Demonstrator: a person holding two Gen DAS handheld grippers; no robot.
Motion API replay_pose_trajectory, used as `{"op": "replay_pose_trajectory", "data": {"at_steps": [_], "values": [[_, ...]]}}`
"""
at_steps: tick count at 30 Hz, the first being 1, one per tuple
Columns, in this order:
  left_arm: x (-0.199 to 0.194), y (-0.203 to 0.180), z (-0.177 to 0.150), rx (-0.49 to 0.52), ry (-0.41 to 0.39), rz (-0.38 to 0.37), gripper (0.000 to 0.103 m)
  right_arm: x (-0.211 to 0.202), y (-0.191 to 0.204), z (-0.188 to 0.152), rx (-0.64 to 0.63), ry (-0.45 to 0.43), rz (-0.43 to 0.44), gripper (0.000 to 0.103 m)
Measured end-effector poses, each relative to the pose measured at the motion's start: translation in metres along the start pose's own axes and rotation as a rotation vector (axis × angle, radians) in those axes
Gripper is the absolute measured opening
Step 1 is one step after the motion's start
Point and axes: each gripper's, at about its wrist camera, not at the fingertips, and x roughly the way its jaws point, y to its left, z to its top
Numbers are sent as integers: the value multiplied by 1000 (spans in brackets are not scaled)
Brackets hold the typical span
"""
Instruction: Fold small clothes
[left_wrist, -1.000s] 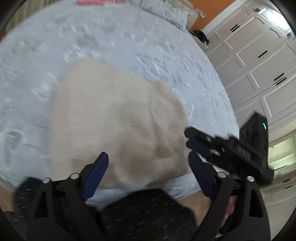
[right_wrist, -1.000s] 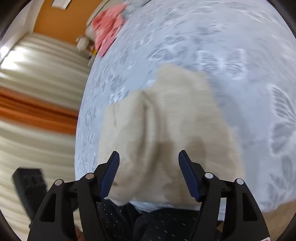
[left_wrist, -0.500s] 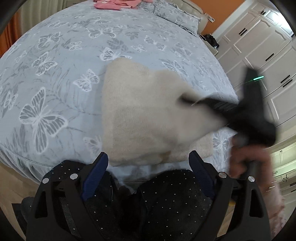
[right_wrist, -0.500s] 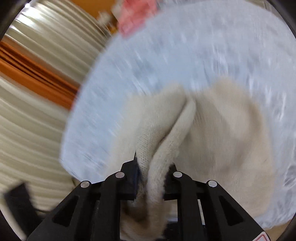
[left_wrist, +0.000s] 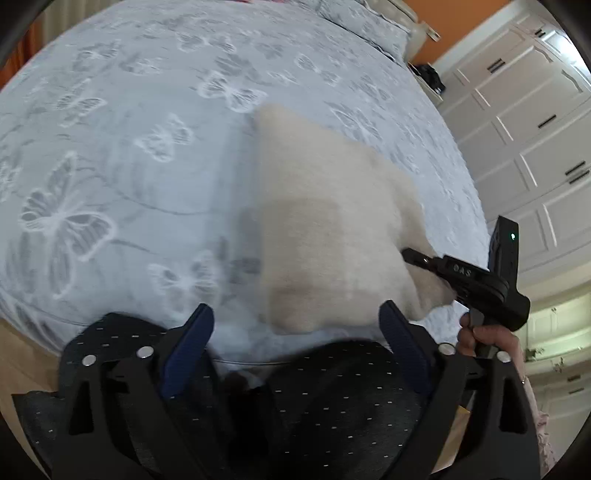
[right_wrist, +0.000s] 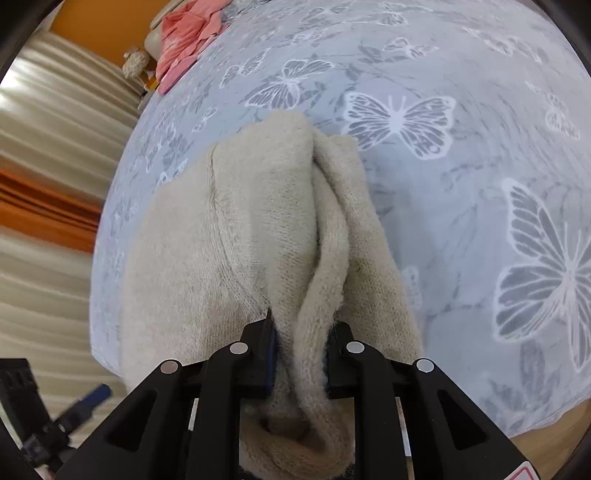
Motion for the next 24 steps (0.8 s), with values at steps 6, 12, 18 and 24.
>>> {"op": "replay_pose_trajectory", "data": {"at_steps": [6,12,18,24], "values": [[45,19,11,-215,52,-137,92,-38,1,-5,-5,-96,-16,49],[92,36,21,-341,102,-147,93,-17,-8,-14,-35,-43,-133,76],[67,32,45,-267,72,-205,43,-32,4,-14,38,-84,75,23],[17,47,55,-228,-10,-141,50,-45,29,-25,-37,-121,127,29]]}}
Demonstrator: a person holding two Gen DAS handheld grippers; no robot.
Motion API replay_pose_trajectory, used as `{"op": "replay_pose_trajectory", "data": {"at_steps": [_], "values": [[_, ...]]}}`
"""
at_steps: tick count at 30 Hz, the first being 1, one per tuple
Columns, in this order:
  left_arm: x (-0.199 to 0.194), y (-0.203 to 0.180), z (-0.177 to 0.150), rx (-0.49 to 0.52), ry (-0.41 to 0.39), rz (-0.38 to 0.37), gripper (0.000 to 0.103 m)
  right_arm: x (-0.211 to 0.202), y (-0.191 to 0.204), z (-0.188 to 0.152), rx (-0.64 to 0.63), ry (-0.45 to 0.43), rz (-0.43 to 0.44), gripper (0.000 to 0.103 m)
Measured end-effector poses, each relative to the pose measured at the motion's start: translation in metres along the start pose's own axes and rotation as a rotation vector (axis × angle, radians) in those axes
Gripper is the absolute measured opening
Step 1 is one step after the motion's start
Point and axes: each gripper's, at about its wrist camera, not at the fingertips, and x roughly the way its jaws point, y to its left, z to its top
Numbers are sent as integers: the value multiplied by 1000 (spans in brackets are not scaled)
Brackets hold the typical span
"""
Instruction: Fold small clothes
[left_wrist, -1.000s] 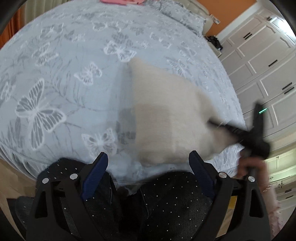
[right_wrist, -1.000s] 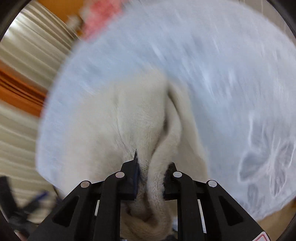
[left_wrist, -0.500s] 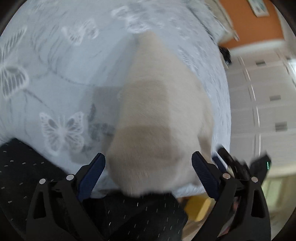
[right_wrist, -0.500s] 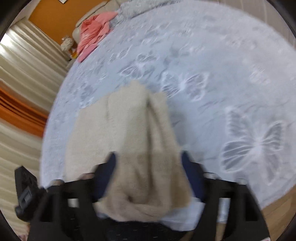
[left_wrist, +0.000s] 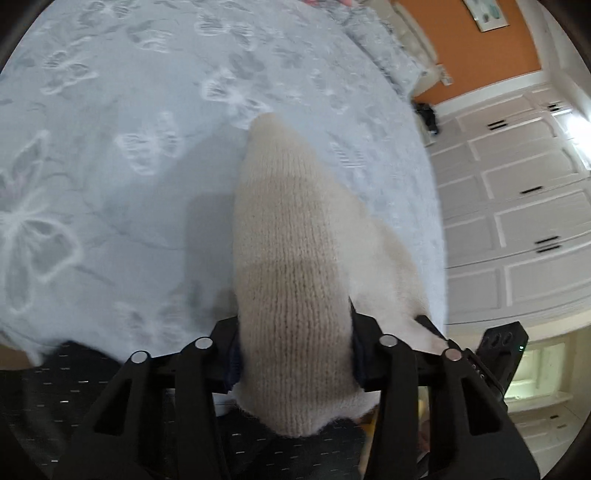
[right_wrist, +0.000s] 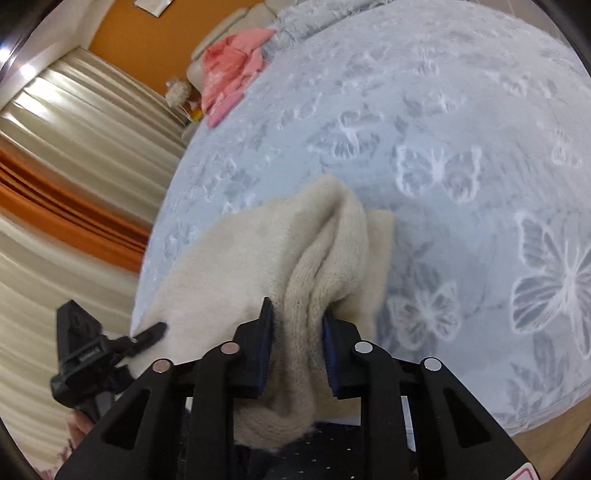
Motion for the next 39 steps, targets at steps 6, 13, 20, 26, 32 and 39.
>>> {"op": "replay_pose_trajectory", "data": {"at_steps": [6,13,20,26,32,39], "values": [[6,32,-27,-16,-17,154,61,8,-19,-33,85,36,-117,44],[-33,-29,-58,322,-88,179,79,-15,12,-65,-11,128,-69,48],[-14,-66,-88,537,-46,186,82,2,22,-63,19,165,-70,14],[-6,-75,-93,575,-31,208,83,-12,43,-49,-26,106,-34,10],[1,-84,-99,622,-36,230,90,-25,58,-39,-4,90,66,7],[20,-104,-96,702,-44,243,93,-25,82,-28,-3,98,162,2]]}}
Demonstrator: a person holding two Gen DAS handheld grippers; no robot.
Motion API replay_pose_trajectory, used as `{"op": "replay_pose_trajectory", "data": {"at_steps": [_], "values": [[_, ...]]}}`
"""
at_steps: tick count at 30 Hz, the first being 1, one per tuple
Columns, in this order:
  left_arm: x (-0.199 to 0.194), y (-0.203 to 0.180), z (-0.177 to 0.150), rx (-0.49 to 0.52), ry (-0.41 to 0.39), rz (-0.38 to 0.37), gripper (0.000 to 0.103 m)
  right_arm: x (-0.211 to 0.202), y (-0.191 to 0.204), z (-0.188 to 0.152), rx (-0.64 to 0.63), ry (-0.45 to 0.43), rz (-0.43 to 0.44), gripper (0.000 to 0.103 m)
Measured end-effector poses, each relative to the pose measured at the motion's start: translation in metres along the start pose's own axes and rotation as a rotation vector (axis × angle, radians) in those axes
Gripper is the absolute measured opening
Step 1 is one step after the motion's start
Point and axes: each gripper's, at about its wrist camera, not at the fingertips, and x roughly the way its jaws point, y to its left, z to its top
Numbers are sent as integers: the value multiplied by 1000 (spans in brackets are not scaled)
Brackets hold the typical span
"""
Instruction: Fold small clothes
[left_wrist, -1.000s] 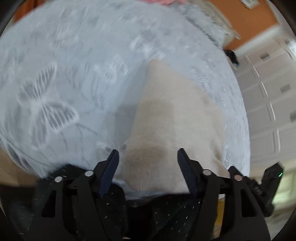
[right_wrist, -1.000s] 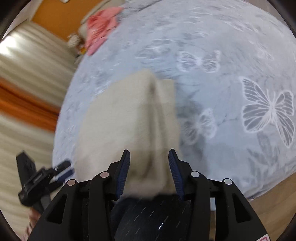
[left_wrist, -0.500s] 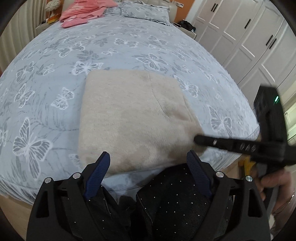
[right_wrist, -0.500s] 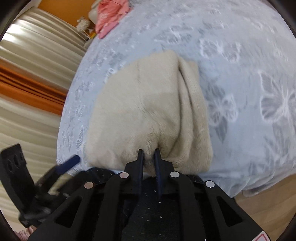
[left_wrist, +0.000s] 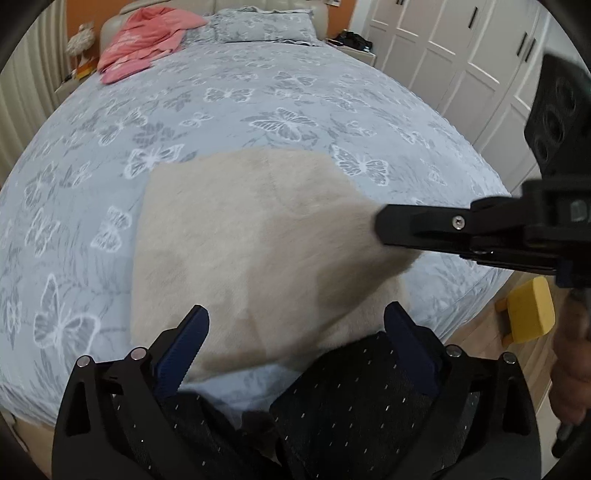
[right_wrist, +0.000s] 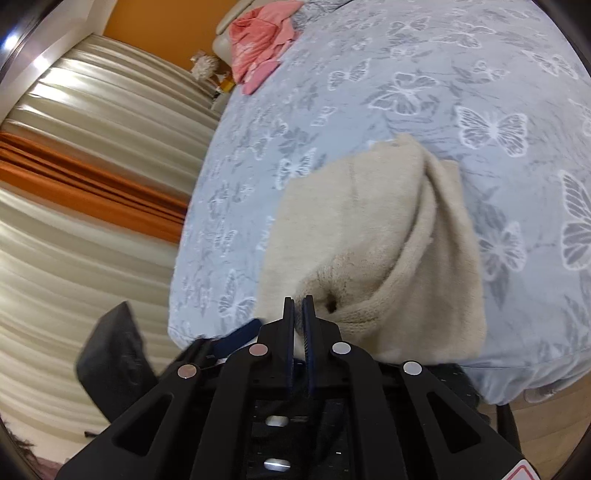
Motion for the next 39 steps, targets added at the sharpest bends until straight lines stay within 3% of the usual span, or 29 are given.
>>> {"op": "replay_pose_trajectory", "data": {"at_steps": [2,3,5,7,9,12,13,14,15,16,19,20,21,22,24,27,31,33,34,35,36,39], "values": [[5,-6,6,27,-20,-40,89,1,6,4,0,5,49,2],[7,-8,8,38,-30,-66,81,1,10,6,-10,8,57,2],[18,-6,15,42,1,-94,26,0,16,9,-42,0,15,2],[33,15,21,-59,51,-113,7,-10,10,12,-24,-30,-14,5],[35,35,24,-151,61,-117,8,-26,-4,12,10,-78,-52,9],[25,45,27,-154,39,-134,13,-32,-26,8,18,-53,-144,12],[23,44,26,-143,39,-133,26,-27,-35,5,36,-16,-158,21],[20,43,25,-135,37,-130,49,-19,-42,0,56,23,-174,30],[17,41,21,-132,28,-122,59,-13,-45,-3,67,45,-186,48],[14,39,18,-129,18,-121,71,-5,-48,-9,74,68,-199,54],[10,25,5,-69,20,-124,87,21,-53,-20,79,128,-202,61],[9,18,0,-30,23,-126,87,28,-55,-21,82,145,-206,61],[10,15,-3,-7,22,-79,88,36,-57,-22,80,154,-216,54],[11,12,-5,16,19,-49,89,41,-57,-22,67,165,-206,18],[15,7,-8,58,38,-99,91,43,-52,-14,39,170,-199,14],[14,-6,-9,141,15,-90,93,28,-28,2,-41,108,-164,12],[21,-27,-3,232,-23,-53,91,7,-4,17,-75,61,-106,12],[22,-22,11,172,-49,-85,67,-1,6,20,-87,45,-90,14],[26,-17,20,141,-33,-74,41,-6,6,20,-94,33,-92,16],[29,-10,29,101,-22,-81,25,-10,6,21,-99,6,-110,16],[29,3,39,29,-23,-116,18,-18,1,19,-82,-48,-107,18],[8,45,60,-179,-91,-156,17,-46,-22,7,5,-157,-88,19]]}}
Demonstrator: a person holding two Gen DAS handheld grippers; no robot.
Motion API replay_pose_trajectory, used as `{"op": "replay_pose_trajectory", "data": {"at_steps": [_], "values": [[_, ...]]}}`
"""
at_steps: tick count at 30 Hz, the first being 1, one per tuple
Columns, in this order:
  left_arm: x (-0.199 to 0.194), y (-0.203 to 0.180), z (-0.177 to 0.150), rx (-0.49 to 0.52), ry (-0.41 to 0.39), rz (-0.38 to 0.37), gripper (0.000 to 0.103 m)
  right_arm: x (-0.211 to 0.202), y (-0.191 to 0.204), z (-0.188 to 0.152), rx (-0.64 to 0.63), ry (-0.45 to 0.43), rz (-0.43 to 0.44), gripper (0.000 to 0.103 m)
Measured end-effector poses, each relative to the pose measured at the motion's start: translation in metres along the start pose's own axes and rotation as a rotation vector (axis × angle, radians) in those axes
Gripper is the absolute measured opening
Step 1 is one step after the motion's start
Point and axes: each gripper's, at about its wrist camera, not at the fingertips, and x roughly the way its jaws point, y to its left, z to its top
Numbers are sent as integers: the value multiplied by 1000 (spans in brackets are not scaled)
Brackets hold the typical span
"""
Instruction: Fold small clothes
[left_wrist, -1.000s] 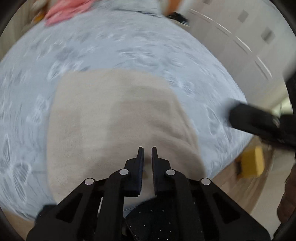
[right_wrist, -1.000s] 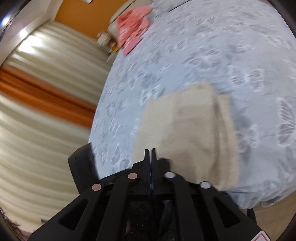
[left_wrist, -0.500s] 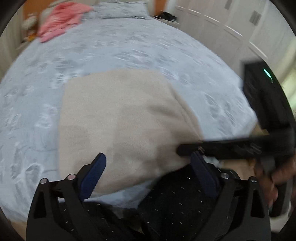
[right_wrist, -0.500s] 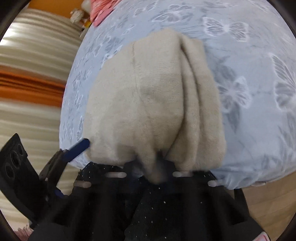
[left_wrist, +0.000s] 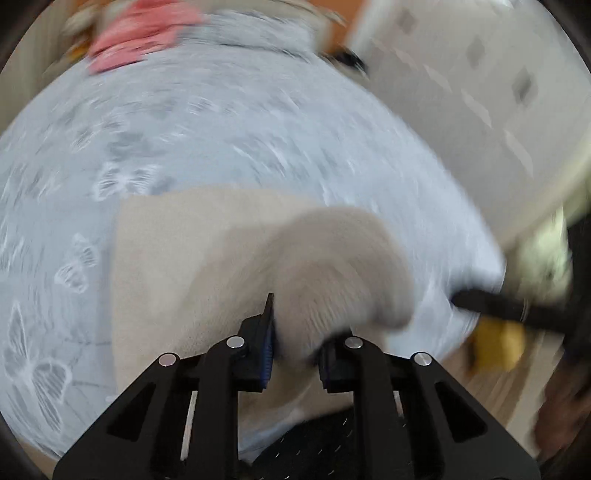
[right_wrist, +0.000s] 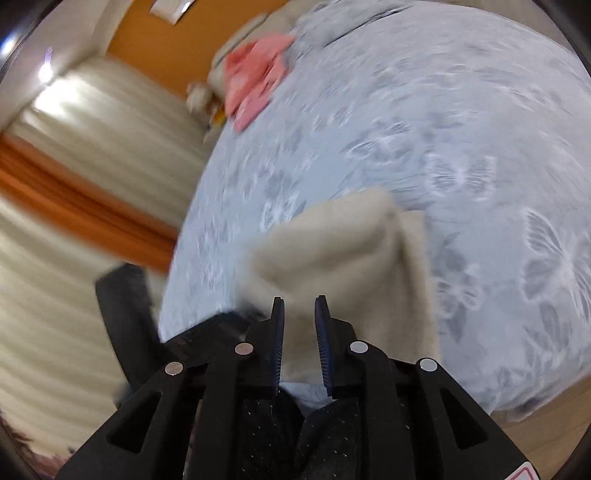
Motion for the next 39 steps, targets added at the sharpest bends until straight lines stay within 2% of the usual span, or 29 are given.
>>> {"op": "replay_pose_trajectory", "data": {"at_steps": [2,3,5,6,8,9,10,11,12,14,17,18,22,24,27,28,29,30,31,33,35,36,38,39], "values": [[-24,12,11,-56,-61,-22,17,4,-5,-12,-79,45,-128,19],[-36,15,15,-63,-88,-30,17,17,-3,-21,-170,117,-236,19],[-49,17,17,-67,-108,-42,17,38,3,-30,-256,190,-287,18],[-53,16,15,-71,-110,-43,17,52,10,-32,-297,204,-276,18],[-54,14,10,-81,-100,-45,17,71,12,-26,-302,199,-249,18],[-54,13,7,-86,-94,-44,17,89,2,-19,-275,200,-237,14],[-52,12,5,-90,-85,-46,17,110,-16,-15,-256,221,-292,8],[-50,11,1,-93,-73,-46,17,127,-31,-14,-250,258,-384,4],[-49,10,-1,-93,-65,-47,17,141,-52,-12,-225,326,-430,5],[-44,7,-7,-70,-43,-49,18,123,-53,0,-115,285,-330,8],[-33,-3,-16,-40,-15,-56,18,78,-43,20,26,171,-110,38],[-29,-5,-18,-38,-6,-63,18,67,-43,27,71,149,-44,53],[-4,-22,-25,6,35,-71,19,51,-60,46,282,96,159,75],[8,-27,-32,17,60,-62,20,69,-70,49,366,144,164,75],[28,-30,-45,27,128,-53,30,108,-69,50,401,274,94,76],[32,-32,-48,37,133,-40,35,116,-63,49,393,301,106,67],[35,-35,-53,53,144,-40,40,122,-57,50,372,319,115,49],[38,-38,-58,69,158,-40,41,124,-43,53,298,319,89,16],[37,-39,-60,77,160,-40,41,122,-32,57,223,307,47,16],[29,-42,-62,95,142,-51,44,100,-6,61,65,227,-7,15],[15,-42,-61,101,119,-79,63,88,-8,59,16,188,-49,15],[7,-40,-61,92,116,-98,66,87,-21,52,-12,184,-118,15],[-5,-34,-60,64,101,-123,75,102,-50,41,-12,235,-204,22],[-13,-29,-59,36,84,-128,76,110,-66,30,15,282,-247,30]]}}
